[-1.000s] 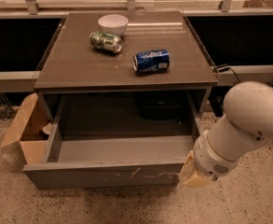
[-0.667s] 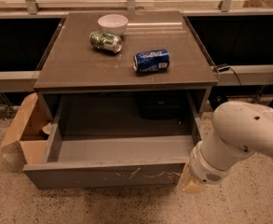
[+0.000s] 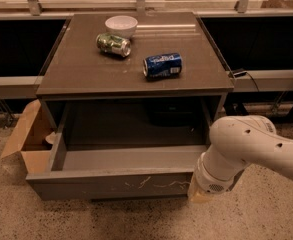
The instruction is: Close top drawer
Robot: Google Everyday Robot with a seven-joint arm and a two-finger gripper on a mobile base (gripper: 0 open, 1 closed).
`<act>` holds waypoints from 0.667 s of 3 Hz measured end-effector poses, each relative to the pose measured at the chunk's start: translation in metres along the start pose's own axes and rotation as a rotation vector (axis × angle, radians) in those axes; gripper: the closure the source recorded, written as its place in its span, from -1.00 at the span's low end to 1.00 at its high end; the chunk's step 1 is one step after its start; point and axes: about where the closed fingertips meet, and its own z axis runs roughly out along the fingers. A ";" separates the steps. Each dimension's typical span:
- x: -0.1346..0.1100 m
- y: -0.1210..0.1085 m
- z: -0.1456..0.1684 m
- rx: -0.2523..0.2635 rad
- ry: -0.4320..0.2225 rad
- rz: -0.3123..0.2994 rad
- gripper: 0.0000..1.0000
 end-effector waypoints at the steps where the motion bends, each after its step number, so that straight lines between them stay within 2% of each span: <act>1: 0.000 -0.015 0.004 0.027 0.010 -0.021 -0.46; 2: 0.001 -0.025 0.007 0.044 -0.004 -0.039 -0.93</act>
Offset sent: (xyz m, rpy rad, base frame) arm 0.0813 -0.0090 -0.0243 0.0545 -0.1516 0.0823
